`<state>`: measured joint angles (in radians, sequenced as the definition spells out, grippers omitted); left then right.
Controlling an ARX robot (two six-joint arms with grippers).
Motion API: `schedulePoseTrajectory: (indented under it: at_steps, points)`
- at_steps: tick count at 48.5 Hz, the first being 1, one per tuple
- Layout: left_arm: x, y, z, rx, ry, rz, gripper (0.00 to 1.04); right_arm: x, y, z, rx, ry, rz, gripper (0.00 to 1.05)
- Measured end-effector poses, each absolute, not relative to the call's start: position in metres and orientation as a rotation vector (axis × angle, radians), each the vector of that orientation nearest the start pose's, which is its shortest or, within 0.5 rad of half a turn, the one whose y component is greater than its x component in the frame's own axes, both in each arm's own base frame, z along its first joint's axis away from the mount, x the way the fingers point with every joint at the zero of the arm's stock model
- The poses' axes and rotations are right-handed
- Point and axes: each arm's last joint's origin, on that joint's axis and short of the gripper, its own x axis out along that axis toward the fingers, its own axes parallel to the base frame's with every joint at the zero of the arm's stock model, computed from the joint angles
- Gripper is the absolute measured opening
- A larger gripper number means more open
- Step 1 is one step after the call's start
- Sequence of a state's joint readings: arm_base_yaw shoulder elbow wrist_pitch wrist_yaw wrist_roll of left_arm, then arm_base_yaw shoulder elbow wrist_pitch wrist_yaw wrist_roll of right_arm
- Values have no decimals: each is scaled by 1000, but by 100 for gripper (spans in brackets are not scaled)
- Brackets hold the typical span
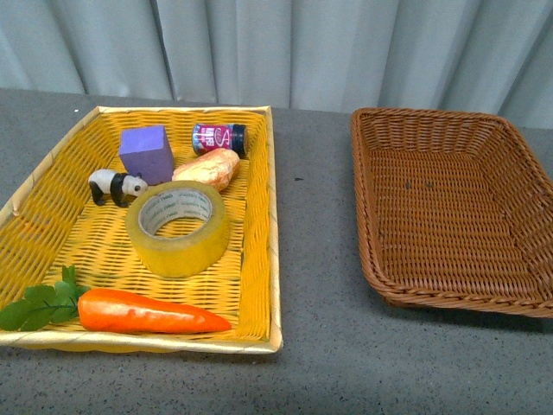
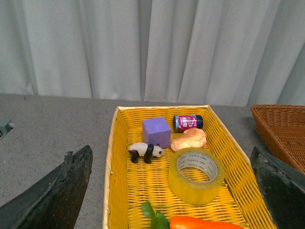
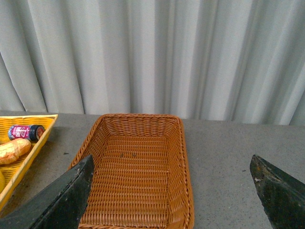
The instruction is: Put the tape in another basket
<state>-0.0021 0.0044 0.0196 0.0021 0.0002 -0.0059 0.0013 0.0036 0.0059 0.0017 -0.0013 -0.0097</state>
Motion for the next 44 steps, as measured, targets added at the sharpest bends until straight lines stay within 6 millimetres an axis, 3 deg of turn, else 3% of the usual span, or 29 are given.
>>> schedulePoseTrajectory:
  at_steps: [44]
  points:
    - [97, 0, 170, -6, -17, -2, 98, 98, 0, 165, -10, -4, 3, 96]
